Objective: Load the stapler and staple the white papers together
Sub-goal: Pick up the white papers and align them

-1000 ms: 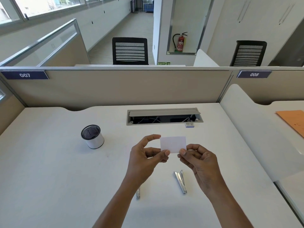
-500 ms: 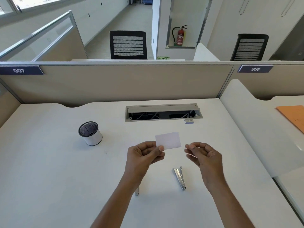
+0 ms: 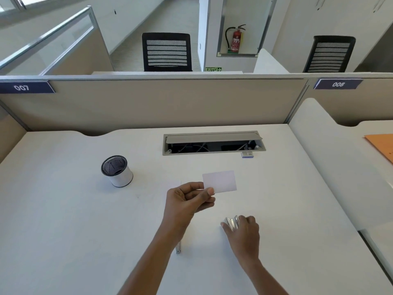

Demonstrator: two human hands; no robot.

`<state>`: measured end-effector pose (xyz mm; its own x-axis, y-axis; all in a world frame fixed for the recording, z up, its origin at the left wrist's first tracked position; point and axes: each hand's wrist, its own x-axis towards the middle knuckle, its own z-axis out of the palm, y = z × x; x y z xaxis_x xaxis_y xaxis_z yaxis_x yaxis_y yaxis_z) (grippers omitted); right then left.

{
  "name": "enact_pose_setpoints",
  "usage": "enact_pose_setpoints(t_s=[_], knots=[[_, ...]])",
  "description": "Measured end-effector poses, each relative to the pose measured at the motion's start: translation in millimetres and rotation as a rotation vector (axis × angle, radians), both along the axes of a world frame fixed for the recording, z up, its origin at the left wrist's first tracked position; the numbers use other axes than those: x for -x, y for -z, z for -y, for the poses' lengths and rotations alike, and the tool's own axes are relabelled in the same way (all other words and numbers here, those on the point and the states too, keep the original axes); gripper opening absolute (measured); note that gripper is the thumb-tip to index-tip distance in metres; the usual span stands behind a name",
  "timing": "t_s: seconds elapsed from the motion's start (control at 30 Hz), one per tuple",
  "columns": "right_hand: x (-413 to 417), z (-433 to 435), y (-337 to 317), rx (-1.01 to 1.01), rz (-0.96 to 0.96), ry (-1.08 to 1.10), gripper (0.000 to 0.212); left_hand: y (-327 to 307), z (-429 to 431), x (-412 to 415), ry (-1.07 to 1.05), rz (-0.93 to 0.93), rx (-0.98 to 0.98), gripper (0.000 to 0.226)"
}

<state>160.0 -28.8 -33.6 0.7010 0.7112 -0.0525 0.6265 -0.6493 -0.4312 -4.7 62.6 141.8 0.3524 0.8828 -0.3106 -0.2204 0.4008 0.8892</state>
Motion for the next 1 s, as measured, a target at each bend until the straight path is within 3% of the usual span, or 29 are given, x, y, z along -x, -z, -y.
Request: enact_pose_setpoints(t_s=[0.17, 0.3, 0.57, 0.73, 0.87, 1.0], knots=[[0, -3, 8, -0.035, -0.014, 0.021, 0.035, -4, -3, -1, -0.005, 0.009, -0.005, 0.020], [-4, 0, 6, -0.096, -0.086, 0.022, 0.031, -4, -5, -1, -0.015, 0.007, -0.004, 0.026], [-3, 4, -35, -0.407, -0.581, 0.012, 0.004, -8, -7, 1, -0.008, 0.015, -0.029, 0.017], [4, -4, -90, -0.560, -0.868, -0.085, 0.012, -13, -8, 1, -0.002, 0.019, -0.052, 0.022], [14, -7, -150, -0.612, -1.045, -0.191, 0.031, -18, -9, 1, -0.001, 0.015, -0.077, 0.034], [26, -6, -178, -0.645, -1.183, -0.231, 0.029, -20, -9, 2, -0.001, 0.008, -0.084, 0.043]])
